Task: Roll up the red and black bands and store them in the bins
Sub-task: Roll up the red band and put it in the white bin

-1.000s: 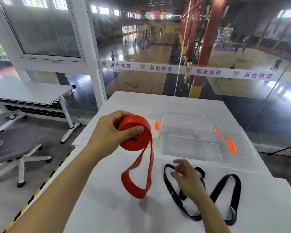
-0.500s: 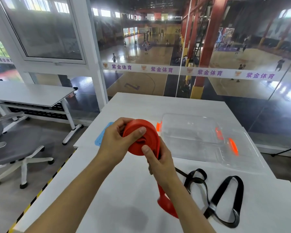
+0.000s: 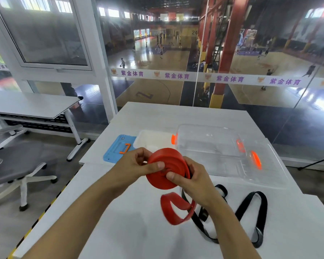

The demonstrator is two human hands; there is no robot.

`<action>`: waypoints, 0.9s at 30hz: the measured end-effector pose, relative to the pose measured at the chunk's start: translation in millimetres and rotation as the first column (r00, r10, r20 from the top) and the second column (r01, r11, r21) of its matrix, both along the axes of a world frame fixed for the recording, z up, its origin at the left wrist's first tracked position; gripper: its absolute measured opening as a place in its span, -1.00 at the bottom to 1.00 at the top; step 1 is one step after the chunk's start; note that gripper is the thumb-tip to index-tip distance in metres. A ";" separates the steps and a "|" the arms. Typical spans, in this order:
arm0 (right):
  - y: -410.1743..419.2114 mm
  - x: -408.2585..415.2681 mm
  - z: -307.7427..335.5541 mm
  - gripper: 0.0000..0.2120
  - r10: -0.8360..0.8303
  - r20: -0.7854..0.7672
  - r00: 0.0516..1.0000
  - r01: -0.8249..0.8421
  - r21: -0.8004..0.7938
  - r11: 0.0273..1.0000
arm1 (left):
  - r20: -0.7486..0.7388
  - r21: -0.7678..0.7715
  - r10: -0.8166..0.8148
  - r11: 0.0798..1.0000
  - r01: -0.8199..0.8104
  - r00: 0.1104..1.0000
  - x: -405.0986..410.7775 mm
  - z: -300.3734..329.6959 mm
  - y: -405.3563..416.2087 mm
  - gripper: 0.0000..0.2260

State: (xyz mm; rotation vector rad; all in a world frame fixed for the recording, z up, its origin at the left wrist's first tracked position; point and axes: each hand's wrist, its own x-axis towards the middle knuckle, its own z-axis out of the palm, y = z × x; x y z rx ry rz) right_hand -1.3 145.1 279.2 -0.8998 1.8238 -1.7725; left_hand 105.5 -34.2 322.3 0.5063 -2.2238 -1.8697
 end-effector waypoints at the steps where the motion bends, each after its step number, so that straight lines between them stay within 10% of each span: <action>1: 3.7 -2.1 2.9 -0.63 0.030 -0.021 0.999 -0.029 0.047 0.998 | 0.052 -0.023 -0.064 0.998 0.065 0.997 2.4 3.1 -4.8 -0.57; 9: 6.4 -1.0 20.4 -0.66 0.192 -0.166 0.967 -0.130 0.327 0.936 | 0.231 -0.361 -0.221 0.885 0.294 0.948 -3.6 22.6 -11.3 -0.66; 20: 9.3 -1.6 14.6 -0.67 0.095 -0.039 0.995 -0.085 0.201 0.976 | -0.103 -0.177 0.013 0.984 -0.031 0.995 -8.4 1.1 0.9 -0.57; 27: -27.4 23.7 -9.6 -0.63 -0.234 0.174 0.956 0.234 0.021 0.972 | -0.268 0.046 0.326 0.944 -0.326 0.906 -21.1 -10.8 18.9 -0.71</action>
